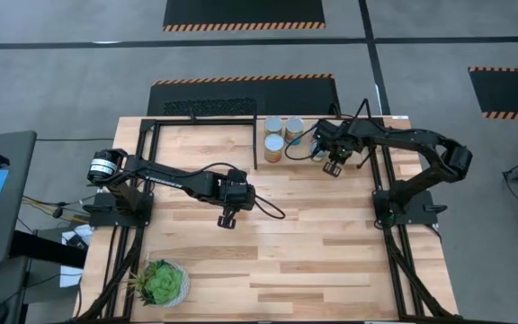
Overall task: Pick and place cans onto a shelf
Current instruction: Put the canned pineapple rings on the shelf, then return to Home Position
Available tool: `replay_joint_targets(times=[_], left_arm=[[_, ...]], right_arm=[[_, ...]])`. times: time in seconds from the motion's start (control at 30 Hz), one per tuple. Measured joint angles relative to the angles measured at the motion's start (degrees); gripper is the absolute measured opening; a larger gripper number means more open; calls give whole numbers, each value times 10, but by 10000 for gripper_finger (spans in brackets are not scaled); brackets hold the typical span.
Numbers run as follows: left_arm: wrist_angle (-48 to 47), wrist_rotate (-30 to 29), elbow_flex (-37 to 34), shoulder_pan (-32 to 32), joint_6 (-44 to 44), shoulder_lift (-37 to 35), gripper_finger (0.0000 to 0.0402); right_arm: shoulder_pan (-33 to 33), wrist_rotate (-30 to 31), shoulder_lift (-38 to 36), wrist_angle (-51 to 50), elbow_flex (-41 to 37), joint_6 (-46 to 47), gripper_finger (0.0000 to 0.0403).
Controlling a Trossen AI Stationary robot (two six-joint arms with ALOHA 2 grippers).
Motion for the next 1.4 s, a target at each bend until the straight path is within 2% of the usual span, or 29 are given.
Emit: replay_joint_targets(times=[0.7, 0.9, 1.03, 1.27, 1.4], left_arm=[[0, 0, 0, 0, 7, 0, 0], [0, 0, 0, 0, 6, 0, 0], [0, -1, 0, 0, -1, 0, 0], [-25, -21, 0, 0, -80, 0, 0], [-89, -20, 0, 0, -117, 0, 0]], right_arm=[[0, 0, 0, -11, 0, -12, 62], [7, 1, 0, -48, 50, -6, 62], [21, 0, -6, -98, 93, 32, 62], [86, -45, -6, -255, 130, 228, 62], [139, -45, -6, -296, 127, 246, 62]])
